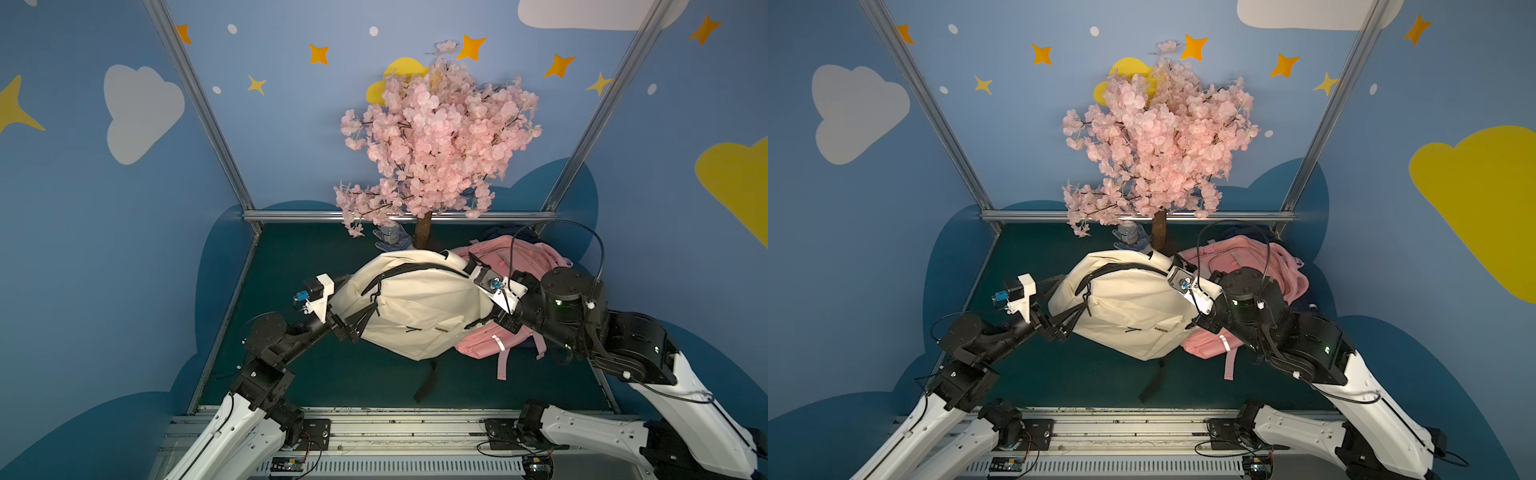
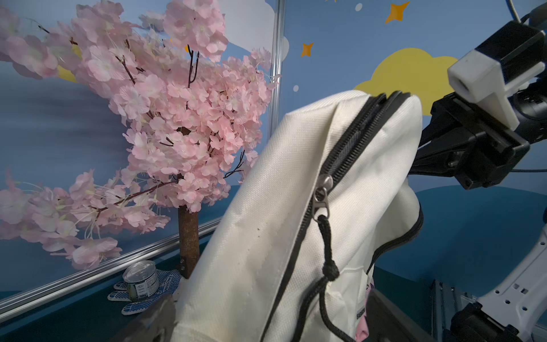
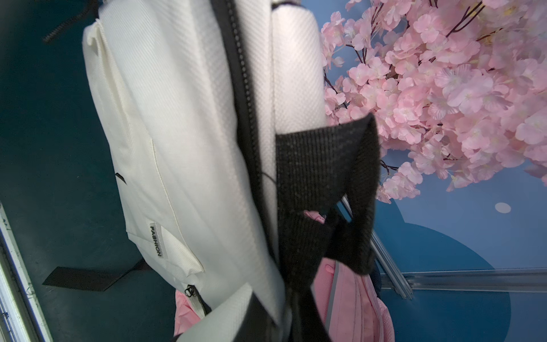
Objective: Zip up the backpack
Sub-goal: Place the backpack at the center of the board.
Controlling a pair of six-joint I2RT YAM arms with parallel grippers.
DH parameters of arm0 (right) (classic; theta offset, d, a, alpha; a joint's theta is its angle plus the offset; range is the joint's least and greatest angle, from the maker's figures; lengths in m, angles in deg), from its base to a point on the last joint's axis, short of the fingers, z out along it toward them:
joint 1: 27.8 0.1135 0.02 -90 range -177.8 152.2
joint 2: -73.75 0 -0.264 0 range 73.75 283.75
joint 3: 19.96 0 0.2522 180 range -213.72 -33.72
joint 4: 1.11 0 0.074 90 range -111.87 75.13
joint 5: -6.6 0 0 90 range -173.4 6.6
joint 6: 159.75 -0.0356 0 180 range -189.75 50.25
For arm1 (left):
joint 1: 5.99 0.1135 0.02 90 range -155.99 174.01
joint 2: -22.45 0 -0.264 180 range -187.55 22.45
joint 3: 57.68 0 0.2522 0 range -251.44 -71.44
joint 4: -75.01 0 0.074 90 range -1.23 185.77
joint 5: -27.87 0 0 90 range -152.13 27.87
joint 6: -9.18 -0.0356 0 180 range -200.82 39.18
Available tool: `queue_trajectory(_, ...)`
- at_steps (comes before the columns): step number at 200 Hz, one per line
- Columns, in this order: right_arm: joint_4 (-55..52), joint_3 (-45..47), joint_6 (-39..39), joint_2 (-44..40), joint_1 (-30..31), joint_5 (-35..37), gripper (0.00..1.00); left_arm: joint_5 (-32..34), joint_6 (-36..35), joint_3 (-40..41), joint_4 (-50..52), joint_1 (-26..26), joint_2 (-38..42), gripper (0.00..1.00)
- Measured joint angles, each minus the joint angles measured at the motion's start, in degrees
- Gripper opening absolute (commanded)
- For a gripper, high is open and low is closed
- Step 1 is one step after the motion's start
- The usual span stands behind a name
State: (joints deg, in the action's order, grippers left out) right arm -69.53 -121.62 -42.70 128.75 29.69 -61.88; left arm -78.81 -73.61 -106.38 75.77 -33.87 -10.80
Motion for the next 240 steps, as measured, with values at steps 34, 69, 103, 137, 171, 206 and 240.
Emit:
queue_trajectory(34,-0.55,-0.02,0.22,-1.33,0.00,-1.16,0.00,-0.37,-0.33,-0.09,0.04,0.00,-1.68,1.00)
queue_trajectory(69,-0.55,-0.11,-0.20,-1.31,0.00,-1.68,0.00,-6.86,1.16,-2.14,-0.35,-0.46,-9.22,0.80)
queue_trajectory(103,0.00,-2.58,-1.73,2.62,-0.13,-0.87,0.00,-6.64,5.42,0.13,0.52,-4.09,-7.58,0.40)
queue_trajectory(137,2.95,-2.95,-4.20,10.05,-2.36,-1.16,0.00,1.57,12.46,9.31,1.46,-8.74,2.89,0.22)
queue_trajectory(171,9.14,-1.88,-7.52,21.35,-5.90,-2.62,0.00,12.94,19.71,14.95,7.48,-10.08,5.01,0.17)
queue_trajectory(206,16.41,-0.52,-10.97,31.50,-7.26,-2.67,0.44,24.83,27.28,16.17,16.28,-10.10,4.09,0.19)
queue_trajectory(240,21.46,0.09,-16.20,35.10,-7.48,0.39,0.68,29.53,31.91,16.26,19.91,-7.45,-4.63,0.22)
